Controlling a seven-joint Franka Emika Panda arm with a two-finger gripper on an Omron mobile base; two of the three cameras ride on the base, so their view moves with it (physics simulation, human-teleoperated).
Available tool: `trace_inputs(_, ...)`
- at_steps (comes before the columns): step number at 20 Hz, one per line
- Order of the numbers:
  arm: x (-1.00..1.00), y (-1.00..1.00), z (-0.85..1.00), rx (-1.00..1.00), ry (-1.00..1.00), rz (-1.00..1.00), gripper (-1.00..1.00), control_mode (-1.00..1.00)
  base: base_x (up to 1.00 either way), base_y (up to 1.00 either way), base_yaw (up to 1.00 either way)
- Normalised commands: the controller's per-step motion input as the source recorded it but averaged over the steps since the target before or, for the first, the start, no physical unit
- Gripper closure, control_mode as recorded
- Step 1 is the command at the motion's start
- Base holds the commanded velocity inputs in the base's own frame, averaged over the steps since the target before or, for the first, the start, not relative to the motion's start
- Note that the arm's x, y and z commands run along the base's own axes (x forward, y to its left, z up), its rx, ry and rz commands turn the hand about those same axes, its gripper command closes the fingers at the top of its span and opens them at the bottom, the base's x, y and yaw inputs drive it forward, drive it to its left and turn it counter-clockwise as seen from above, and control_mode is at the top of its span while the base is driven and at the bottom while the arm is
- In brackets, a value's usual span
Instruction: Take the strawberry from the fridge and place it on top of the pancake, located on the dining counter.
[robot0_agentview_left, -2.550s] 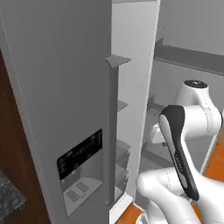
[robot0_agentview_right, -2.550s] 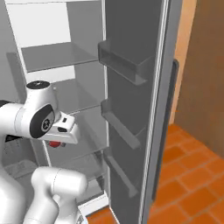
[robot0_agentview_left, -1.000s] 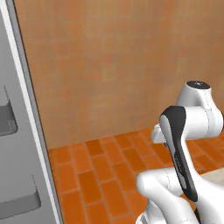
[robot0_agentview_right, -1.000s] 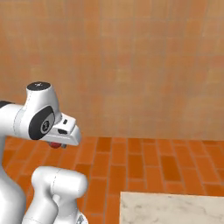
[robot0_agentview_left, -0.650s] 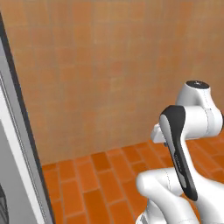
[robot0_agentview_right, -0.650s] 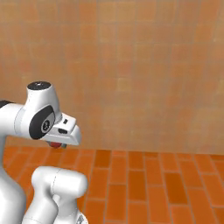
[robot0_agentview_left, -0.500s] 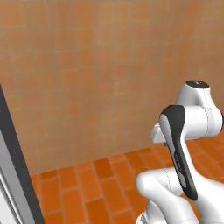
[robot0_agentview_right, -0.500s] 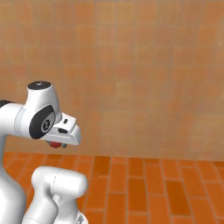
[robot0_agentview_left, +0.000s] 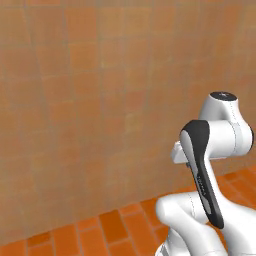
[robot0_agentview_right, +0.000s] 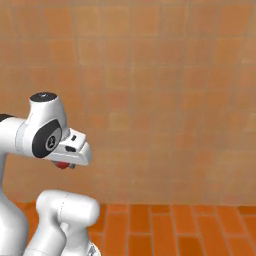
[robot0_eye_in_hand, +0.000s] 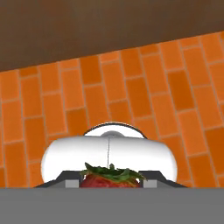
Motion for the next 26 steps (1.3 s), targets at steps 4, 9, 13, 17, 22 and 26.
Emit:
trace_inputs(4,0.0,0.0,0.0,0.0,0.0,0.0,1.0,1.0,0.68,-0.35,-0.65)
trace_inputs(9,0.0,0.0,0.0,0.0,0.0,0.0,1.0,1.0,0.54,-0.13,-0.74)
trace_inputs(13,0.0,0.0,0.0,0.0,0.0,0.0,1.0,1.0,0.62,0.0,-0.75)
trace_inputs(17,0.0,0.0,0.0,0.0,0.0,0.0,1.0,1.0,0.58,0.02,-0.77)
trace_inputs(22,0.0,0.0,0.0,0.0,0.0,0.0,1.0,1.0,0.38,0.13,-0.87)
trace_inputs(26,0.0,0.0,0.0,0.0,0.0,0.0,1.0,1.0,0.39,0.12,-0.86)
